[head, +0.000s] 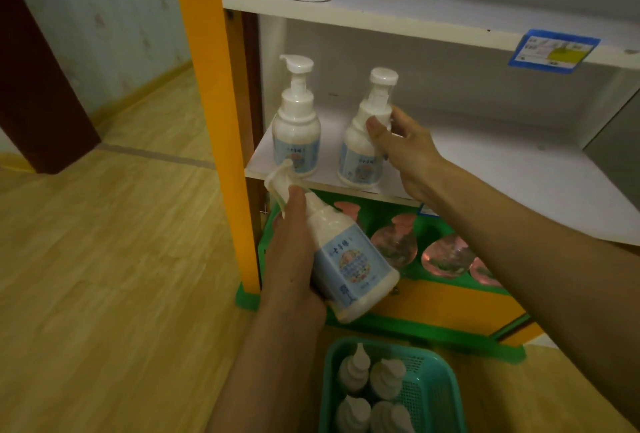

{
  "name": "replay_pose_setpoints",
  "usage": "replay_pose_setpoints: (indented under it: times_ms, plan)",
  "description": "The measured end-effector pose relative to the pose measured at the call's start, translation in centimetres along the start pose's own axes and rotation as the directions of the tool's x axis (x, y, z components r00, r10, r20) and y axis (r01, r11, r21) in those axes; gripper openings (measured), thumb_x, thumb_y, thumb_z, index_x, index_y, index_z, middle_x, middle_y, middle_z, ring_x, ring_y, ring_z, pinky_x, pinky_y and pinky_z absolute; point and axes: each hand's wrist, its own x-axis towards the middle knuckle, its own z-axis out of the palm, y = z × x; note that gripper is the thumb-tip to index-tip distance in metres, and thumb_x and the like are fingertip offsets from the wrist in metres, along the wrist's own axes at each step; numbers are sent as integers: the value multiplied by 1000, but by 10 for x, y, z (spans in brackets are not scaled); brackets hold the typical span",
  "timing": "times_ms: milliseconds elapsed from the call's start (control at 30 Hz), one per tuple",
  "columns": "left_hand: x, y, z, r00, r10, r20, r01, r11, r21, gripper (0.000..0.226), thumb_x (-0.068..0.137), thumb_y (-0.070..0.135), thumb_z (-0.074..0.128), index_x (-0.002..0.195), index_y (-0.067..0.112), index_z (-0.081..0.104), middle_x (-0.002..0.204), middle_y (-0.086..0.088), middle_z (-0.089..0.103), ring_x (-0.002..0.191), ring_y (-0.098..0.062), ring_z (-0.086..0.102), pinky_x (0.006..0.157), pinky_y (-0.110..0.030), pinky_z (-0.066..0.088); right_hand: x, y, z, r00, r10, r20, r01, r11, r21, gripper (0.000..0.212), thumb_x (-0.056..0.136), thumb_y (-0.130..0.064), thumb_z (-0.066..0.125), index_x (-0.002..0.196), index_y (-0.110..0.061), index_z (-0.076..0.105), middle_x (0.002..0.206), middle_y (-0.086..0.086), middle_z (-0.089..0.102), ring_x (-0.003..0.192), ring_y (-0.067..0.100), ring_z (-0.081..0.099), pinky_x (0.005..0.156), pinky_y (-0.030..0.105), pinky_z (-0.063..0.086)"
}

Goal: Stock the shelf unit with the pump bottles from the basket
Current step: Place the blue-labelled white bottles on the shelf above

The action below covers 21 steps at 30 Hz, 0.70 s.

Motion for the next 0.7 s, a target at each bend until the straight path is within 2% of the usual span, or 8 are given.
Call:
replay_pose_setpoints:
  times_ms: [133, 200, 300, 400, 467, 533, 633, 700]
  plan:
    - [-6, -3, 5, 999, -11, 49, 8, 998, 60, 48, 76, 62, 62, 116, 37, 56, 99, -1, 72, 88, -22, 70, 87, -48, 54, -9, -7, -4, 999, 47, 5, -46, 997, -69, 62, 90, -37, 60, 146, -25, 34, 141, 6, 47, 126, 24, 49, 98, 37, 44]
    - [-9, -7, 9, 997, -19, 79, 12, 997, 79, 53, 75, 61, 63, 122, 37, 54, 101, 0, 72, 90, -21, 70, 87, -47, 54, -27, -11, -10, 997, 45, -65, -50, 995, -90, 71, 89, -40, 60, 148, -23, 25, 147, 6, 40, 130, 22, 44, 96, 31, 41]
    - [-19, -12, 17, 987, -61, 146, 47, 994, 99, 46, 74, 59, 64, 110, 30, 62, 95, -2, 74, 89, -22, 70, 86, -44, 54, -74, -8, -31, 997, 6, -77, -15, 994, -112, 57, 91, -42, 57, 141, -25, 37, 138, 2, 49, 121, 14, 50, 83, 20, 43]
    - [-28, -19, 26, 977, -69, 203, 32, 983, 179, 44, 75, 58, 63, 105, 26, 64, 90, -3, 75, 88, -23, 70, 88, -45, 54, -130, 5, -59, 998, 67, 2, -67, 996, -52, 37, 91, -39, 55, 126, -27, 51, 112, -12, 61, 92, -5, 62, 66, 9, 49]
    - [-34, -27, 34, 970, -81, 229, 30, 975, 219, 42, 76, 58, 64, 103, 26, 63, 94, -5, 74, 89, -24, 70, 89, -46, 53, -160, 16, -75, 993, 117, 22, -118, 993, 28, 29, 87, -38, 55, 113, -27, 61, 103, -10, 68, 92, 1, 66, 75, 18, 53]
    - [-42, -37, 44, 963, -115, 244, 46, 961, 272, 58, 67, 63, 68, 111, 26, 59, 105, -6, 71, 94, -26, 69, 91, -47, 52, -181, 29, -86, 982, 181, 47, -184, 980, 79, 28, 86, -38, 52, 107, -24, 64, 103, -1, 70, 97, 12, 68, 76, 26, 57]
    - [-52, -58, 57, 955, -126, 269, 24, 936, 351, 53, 66, 64, 67, 103, 26, 63, 104, -8, 71, 95, -29, 69, 92, -50, 51, -199, 40, -93, 963, 261, 72, -268, 957, 109, 34, 94, -37, 45, 114, -16, 61, 111, 12, 67, 104, 25, 65, 80, 34, 57]
    - [-54, -68, 62, 955, -120, 271, 4, 920, 393, 50, 65, 65, 67, 98, 27, 66, 99, -5, 73, 92, -28, 70, 91, -51, 51, -204, 43, -97, 953, 293, 76, -301, 938, 170, 38, 95, -39, 42, 118, -15, 59, 114, 11, 67, 106, 24, 64, 87, 35, 54]
